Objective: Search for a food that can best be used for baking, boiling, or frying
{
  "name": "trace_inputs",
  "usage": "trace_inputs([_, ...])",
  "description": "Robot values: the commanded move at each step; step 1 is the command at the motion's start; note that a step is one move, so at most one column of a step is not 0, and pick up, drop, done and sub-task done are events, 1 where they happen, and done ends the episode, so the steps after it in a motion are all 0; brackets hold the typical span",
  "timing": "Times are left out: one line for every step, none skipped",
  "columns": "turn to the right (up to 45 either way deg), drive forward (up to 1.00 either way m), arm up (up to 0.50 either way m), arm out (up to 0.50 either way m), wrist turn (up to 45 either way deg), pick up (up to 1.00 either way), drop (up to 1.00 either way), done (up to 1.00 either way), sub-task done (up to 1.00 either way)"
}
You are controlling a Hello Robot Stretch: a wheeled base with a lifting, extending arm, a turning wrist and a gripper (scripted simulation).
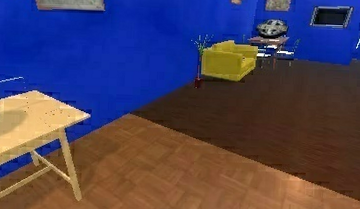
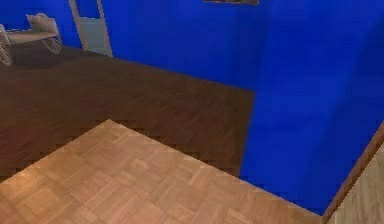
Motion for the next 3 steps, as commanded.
trace_inputs([-12.0,0.00,0.00,0.00,0.0,0.00,0.00,0.00,0.00])
trace_inputs([0.0,0.05,0.00,0.00,0.0,0.00,0.00,0.00,0.00])
trace_inputs([45.0,0.00,0.00,0.00,0.0,0.00,0.00,0.00,0.00])
